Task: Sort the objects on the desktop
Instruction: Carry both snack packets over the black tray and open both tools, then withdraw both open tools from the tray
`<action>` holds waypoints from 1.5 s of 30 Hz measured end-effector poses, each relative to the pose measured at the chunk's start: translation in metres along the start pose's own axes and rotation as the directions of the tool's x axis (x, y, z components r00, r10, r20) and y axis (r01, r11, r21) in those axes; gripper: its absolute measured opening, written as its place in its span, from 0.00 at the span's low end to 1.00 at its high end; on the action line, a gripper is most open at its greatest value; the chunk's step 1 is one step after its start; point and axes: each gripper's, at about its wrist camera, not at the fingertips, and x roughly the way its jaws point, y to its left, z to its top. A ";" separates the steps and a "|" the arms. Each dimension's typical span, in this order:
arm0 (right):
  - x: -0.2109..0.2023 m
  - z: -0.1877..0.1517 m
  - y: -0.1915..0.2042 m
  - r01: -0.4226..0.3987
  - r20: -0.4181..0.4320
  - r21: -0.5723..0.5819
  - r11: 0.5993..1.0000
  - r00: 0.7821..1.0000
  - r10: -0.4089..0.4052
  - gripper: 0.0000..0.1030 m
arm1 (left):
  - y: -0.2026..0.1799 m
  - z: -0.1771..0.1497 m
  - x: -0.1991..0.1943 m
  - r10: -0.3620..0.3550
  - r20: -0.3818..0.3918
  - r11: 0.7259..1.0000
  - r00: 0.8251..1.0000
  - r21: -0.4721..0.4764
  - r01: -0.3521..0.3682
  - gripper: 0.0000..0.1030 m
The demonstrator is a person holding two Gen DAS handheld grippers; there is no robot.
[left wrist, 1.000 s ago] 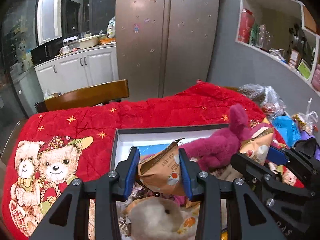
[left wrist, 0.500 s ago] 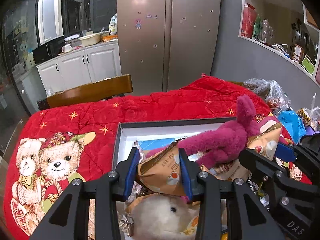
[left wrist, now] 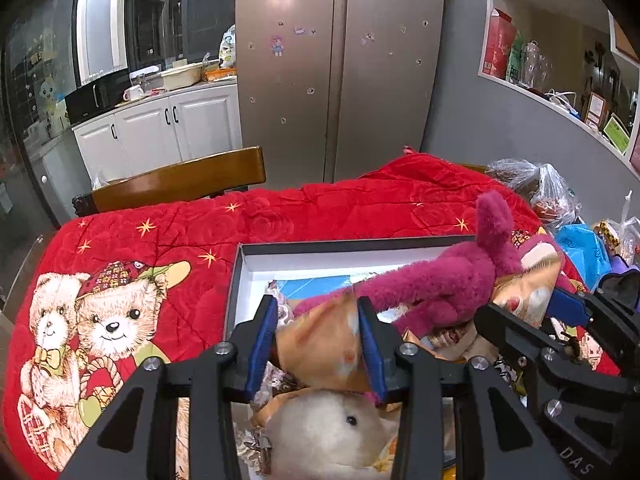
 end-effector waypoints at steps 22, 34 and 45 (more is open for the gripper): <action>-0.023 0.009 -0.004 0.086 0.085 0.008 0.996 0.993 -0.087 0.99 | 0.021 0.007 -0.020 0.021 0.043 0.996 0.999 -0.092 -0.017 0.80; -0.028 0.010 -0.003 0.081 0.096 0.002 0.997 0.992 -0.081 0.99 | 0.021 0.011 -0.029 0.032 0.059 0.997 0.998 -0.066 -0.028 0.80; -0.084 0.017 0.009 0.080 0.178 -0.030 0.996 0.981 -0.073 0.99 | 0.017 0.010 -0.109 0.022 0.183 1.000 0.983 -0.007 -0.021 0.80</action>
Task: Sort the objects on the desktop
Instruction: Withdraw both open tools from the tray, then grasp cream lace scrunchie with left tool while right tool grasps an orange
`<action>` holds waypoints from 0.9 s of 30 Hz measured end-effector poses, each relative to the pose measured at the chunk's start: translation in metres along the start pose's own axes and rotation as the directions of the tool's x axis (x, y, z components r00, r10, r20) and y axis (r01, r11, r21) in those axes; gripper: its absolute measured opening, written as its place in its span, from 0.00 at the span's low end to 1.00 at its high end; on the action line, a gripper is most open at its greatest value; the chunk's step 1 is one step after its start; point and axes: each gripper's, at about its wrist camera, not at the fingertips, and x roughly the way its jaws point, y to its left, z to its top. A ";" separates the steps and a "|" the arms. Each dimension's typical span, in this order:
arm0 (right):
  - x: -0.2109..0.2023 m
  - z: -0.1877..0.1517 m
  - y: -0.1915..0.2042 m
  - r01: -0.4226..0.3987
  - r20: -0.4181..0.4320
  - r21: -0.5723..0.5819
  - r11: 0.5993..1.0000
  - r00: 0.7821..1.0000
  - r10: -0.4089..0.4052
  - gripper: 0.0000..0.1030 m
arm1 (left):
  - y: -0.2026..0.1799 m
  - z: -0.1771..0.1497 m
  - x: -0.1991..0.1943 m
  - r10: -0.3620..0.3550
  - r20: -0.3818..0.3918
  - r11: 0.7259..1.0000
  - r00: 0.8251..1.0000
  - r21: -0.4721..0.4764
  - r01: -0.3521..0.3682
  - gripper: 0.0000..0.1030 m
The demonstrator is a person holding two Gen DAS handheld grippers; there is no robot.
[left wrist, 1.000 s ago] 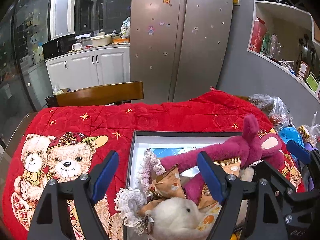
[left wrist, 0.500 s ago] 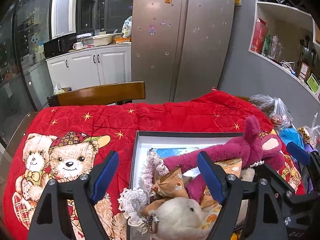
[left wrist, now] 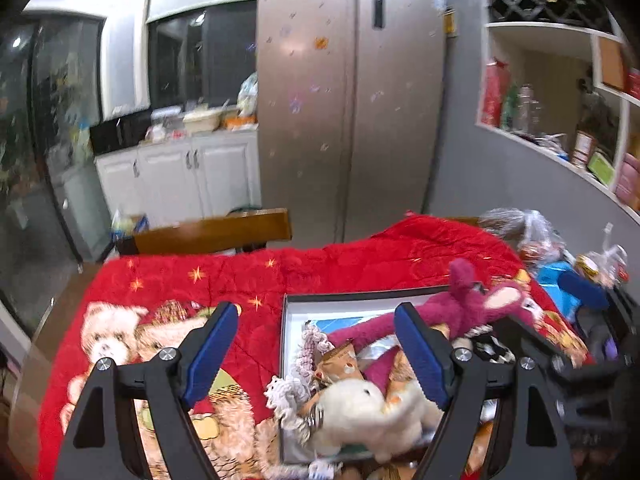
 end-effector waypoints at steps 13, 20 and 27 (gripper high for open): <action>-0.145 -0.062 -0.003 -0.012 0.107 0.062 0.998 0.994 0.005 1.00 | 0.010 -0.085 -0.140 -0.066 0.057 0.998 0.996 -0.005 0.067 0.81; -0.162 -0.156 0.007 -0.030 0.020 0.029 0.999 0.999 0.029 1.00 | 0.014 -0.185 -0.142 -0.102 -0.025 0.994 0.994 -0.035 0.101 0.81; -0.142 -0.172 0.003 -0.055 -0.008 0.022 0.998 0.998 0.055 1.00 | 0.004 -0.188 -0.120 -0.103 -0.032 0.995 0.994 -0.019 0.102 0.81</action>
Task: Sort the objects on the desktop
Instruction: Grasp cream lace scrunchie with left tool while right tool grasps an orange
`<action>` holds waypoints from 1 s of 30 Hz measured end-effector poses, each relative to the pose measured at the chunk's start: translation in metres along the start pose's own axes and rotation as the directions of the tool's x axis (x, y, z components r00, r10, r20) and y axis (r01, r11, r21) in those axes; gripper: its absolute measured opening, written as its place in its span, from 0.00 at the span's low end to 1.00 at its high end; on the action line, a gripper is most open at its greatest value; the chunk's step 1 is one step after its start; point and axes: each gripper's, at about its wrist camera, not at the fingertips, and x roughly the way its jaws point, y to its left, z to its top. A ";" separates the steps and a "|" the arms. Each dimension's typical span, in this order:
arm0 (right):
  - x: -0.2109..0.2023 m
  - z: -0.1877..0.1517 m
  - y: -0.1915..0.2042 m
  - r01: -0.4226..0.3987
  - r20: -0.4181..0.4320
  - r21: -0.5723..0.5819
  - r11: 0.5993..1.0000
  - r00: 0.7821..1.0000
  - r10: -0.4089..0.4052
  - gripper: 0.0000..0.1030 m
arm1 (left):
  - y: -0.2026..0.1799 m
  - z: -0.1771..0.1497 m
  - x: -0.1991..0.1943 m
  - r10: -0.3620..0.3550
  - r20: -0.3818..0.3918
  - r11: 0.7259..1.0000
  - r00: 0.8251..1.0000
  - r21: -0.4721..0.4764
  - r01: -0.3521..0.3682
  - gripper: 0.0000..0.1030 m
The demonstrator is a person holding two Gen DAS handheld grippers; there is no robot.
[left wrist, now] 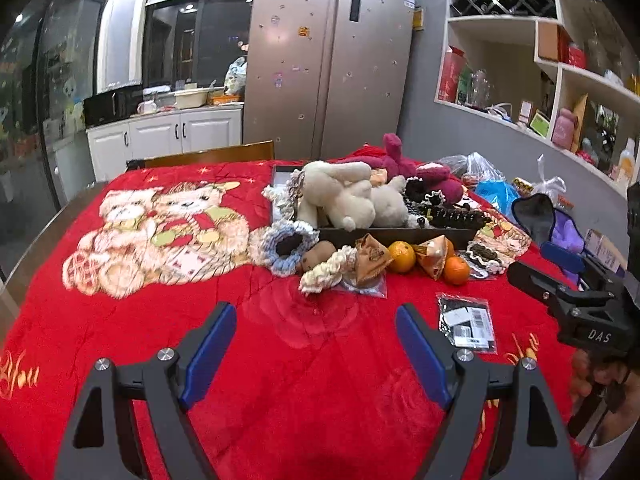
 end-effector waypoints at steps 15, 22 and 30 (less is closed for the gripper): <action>0.076 0.022 -0.026 -0.026 -0.067 0.018 1.000 0.997 0.027 1.00 | 0.009 0.031 0.089 0.054 -0.066 0.998 0.996 0.017 -0.053 0.81; 0.110 0.005 -0.038 -0.036 -0.162 0.050 0.998 0.986 0.044 1.00 | 0.010 0.023 0.112 -0.019 -0.110 1.000 0.994 0.011 0.020 0.81; 0.126 -0.003 -0.042 -0.017 -0.223 0.056 0.998 0.974 0.029 0.99 | 0.004 0.021 0.129 -0.017 -0.158 0.998 0.987 0.056 0.027 0.81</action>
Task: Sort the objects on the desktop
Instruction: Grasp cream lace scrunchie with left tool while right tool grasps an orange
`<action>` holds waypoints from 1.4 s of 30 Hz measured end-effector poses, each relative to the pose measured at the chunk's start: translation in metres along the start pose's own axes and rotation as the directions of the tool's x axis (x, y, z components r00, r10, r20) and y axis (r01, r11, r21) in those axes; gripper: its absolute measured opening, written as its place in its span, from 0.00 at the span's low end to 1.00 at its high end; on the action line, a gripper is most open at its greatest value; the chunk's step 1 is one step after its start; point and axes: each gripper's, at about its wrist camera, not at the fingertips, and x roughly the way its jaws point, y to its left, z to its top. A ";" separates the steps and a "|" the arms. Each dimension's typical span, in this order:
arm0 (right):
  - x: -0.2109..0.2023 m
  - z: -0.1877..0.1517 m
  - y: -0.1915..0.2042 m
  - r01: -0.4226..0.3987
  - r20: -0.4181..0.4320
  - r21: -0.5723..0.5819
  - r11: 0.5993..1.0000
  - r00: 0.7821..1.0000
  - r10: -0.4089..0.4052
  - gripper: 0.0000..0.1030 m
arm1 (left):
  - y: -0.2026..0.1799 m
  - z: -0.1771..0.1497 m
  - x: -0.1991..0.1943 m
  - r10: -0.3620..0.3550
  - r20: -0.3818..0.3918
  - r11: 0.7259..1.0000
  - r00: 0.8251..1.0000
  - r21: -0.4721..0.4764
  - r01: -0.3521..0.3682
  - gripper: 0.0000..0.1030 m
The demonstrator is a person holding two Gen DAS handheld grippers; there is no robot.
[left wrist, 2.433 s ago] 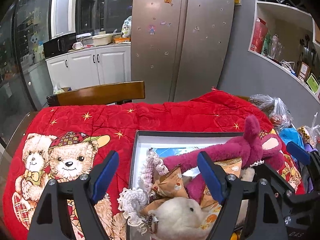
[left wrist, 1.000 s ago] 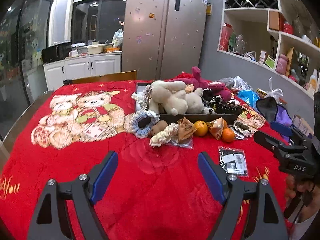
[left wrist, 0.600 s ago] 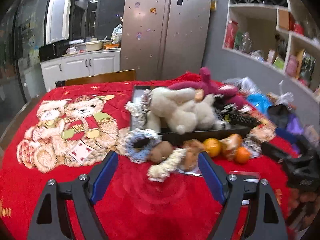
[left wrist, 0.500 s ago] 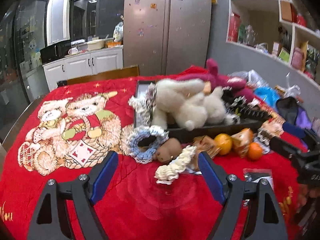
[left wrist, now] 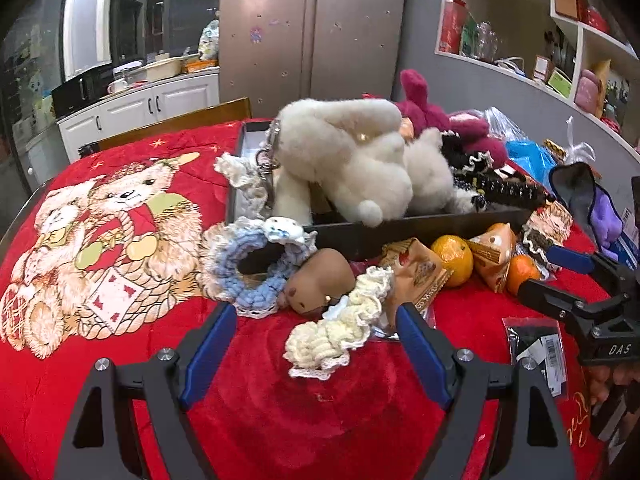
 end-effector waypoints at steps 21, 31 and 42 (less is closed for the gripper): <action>0.011 -0.002 -0.009 0.018 -0.070 0.037 0.999 0.997 -0.015 0.38 | -0.007 -0.003 0.005 0.010 -0.067 0.999 0.998 0.052 -0.007 0.17; 0.005 -0.005 -0.007 0.018 -0.066 0.036 0.999 0.998 -0.016 0.38 | -0.016 -0.002 -0.013 -0.014 -0.015 0.996 1.000 0.085 0.016 0.17; -0.003 -0.006 -0.007 0.022 -0.048 0.039 0.999 0.999 -0.020 0.38 | -0.010 -0.001 -0.019 -0.007 0.000 0.998 1.000 0.063 0.007 0.17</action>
